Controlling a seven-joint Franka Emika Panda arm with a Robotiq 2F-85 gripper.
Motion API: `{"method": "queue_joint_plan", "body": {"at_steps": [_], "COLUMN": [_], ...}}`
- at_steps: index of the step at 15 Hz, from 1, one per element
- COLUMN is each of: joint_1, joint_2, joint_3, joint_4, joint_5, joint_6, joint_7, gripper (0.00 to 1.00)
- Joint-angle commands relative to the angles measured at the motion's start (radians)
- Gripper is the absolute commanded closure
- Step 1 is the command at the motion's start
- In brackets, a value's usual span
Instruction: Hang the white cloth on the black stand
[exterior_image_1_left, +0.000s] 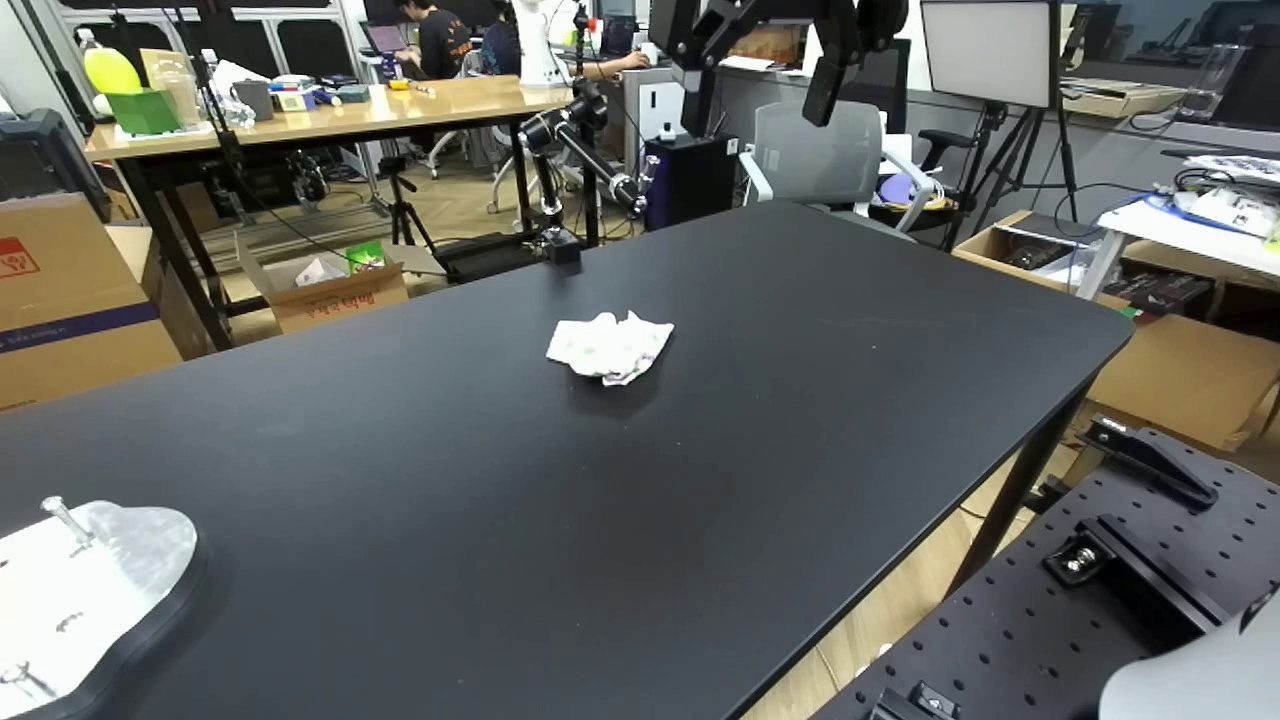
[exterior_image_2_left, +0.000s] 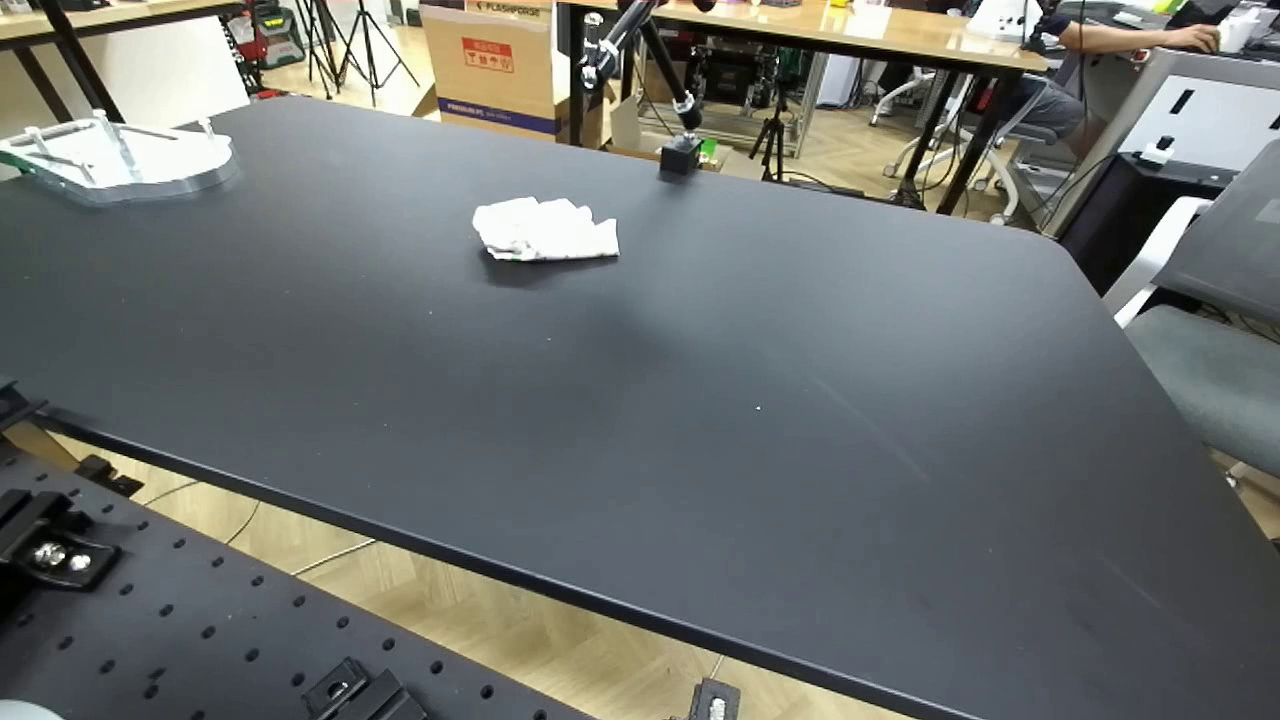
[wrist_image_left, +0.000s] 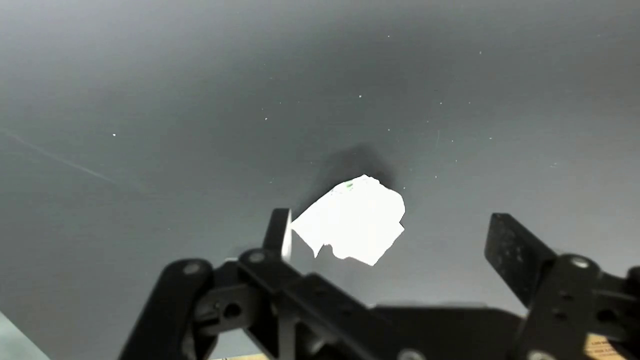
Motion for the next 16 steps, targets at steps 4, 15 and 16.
{"method": "queue_joint_plan", "body": {"at_steps": [4,15,16], "joint_1": [0.064,0.034,0.03], "joint_2": [0.353,0.468,0.487], "joint_3": [-0.122,-0.065,-0.058], "joint_4": [0.12,0.096,0.093], "joint_5": [-0.019,-0.121,-0.124], "joint_6": [0.094,0.36,0.403], "joint_7": [-0.285,-0.135,-0.108], "gripper": [0.0,0.0,0.0]}}
